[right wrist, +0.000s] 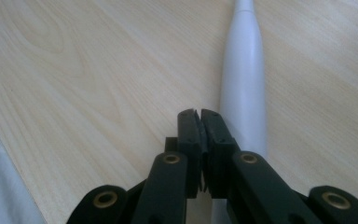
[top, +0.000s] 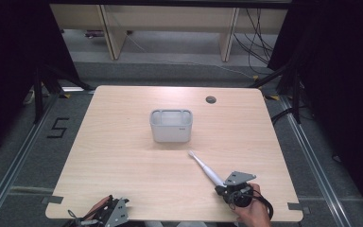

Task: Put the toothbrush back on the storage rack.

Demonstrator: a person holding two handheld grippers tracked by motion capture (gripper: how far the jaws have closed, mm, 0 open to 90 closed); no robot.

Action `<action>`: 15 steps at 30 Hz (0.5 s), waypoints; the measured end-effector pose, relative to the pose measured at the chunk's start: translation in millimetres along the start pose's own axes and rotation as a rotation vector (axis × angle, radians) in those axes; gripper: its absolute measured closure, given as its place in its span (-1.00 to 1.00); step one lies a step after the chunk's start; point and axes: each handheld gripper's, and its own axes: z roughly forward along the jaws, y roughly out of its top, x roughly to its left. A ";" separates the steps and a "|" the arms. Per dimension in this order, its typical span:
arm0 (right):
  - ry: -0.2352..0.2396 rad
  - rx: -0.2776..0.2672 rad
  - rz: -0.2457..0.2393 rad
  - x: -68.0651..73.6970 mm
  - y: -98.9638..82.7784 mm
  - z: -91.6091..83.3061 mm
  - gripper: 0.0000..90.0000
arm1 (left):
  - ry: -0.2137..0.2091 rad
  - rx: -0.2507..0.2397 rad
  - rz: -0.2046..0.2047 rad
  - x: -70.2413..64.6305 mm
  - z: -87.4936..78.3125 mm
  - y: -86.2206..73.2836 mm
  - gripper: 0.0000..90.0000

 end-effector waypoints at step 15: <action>-0.036 -0.010 -0.010 -8.9 -4.0 -2.7 0.91 | 0.000 0.001 0.001 -0.1 0.3 0.0 -0.66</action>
